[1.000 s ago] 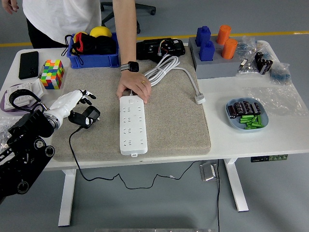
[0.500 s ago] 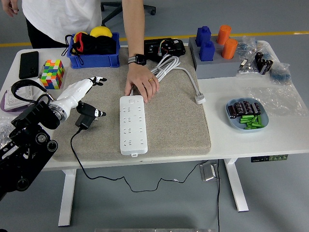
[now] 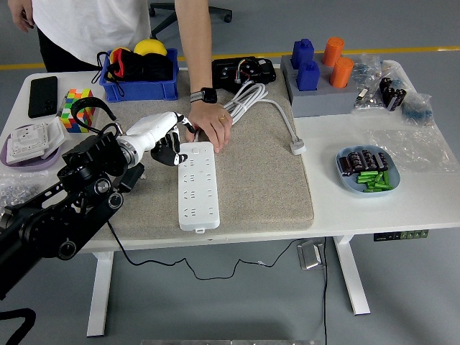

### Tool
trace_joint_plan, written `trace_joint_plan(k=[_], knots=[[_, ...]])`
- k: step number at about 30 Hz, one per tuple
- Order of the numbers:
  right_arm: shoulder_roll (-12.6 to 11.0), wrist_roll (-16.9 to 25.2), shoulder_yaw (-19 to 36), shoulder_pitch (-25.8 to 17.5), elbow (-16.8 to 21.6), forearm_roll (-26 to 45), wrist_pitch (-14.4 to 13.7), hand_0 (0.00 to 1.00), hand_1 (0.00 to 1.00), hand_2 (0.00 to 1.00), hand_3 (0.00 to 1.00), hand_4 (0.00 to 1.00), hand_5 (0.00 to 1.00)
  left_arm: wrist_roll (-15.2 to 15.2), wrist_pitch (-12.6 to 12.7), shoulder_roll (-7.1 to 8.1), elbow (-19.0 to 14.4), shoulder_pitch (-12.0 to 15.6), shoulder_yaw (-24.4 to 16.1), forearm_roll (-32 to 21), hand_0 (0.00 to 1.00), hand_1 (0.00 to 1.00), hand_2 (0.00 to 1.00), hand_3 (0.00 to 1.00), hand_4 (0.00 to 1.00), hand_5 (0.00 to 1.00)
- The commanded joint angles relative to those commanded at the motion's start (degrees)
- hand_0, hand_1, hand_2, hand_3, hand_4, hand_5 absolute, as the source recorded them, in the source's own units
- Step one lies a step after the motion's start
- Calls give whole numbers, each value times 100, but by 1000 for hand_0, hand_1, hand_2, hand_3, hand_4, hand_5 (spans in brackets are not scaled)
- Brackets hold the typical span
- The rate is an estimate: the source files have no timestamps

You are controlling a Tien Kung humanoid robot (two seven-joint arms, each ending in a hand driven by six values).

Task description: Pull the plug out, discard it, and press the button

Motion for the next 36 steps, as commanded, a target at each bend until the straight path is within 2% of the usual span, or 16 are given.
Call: trace_joint_plan(k=[2,3,6,14,15,21,29,36], knots=[[5,-1,-1,0,-3,0,2,749,701,709,723,772,627,47,-20,-34,151,-65,59,-20,253,217,239,669,296,2],[6,-1,-4,-1,-2,2,2,749,701,710,723,772,627,63,-8,-50,223,-91,88,-42,209,171,202,662,253,2],[11,-1,-1,7,-2,1,2,749,701,710,723,772,627,172,-10,-126,430,-144,147,0,209,171,202,662,253,2],[4,1,-13,5,1,11,1,748,701,710,723,772,629,228,-7,-256,585,-244,389,-120,201,157,198,673,239,2],[3,1,-14,4,0,10,0,748,701,709,723,771,628,231,-7,-272,608,-261,423,-136,177,140,179,690,194,2],[2,0,-27,13,-2,19,3,749,701,709,724,772,629,234,9,-369,750,-376,586,-156,176,133,172,703,183,2],[-5,-1,-22,9,-13,16,1,748,700,709,724,772,629,252,47,-488,963,-476,600,-69,163,128,170,707,170,2],[-2,1,-33,24,-3,24,2,748,701,709,724,771,630,291,45,-532,1228,-581,709,-47,155,122,164,708,160,2]])
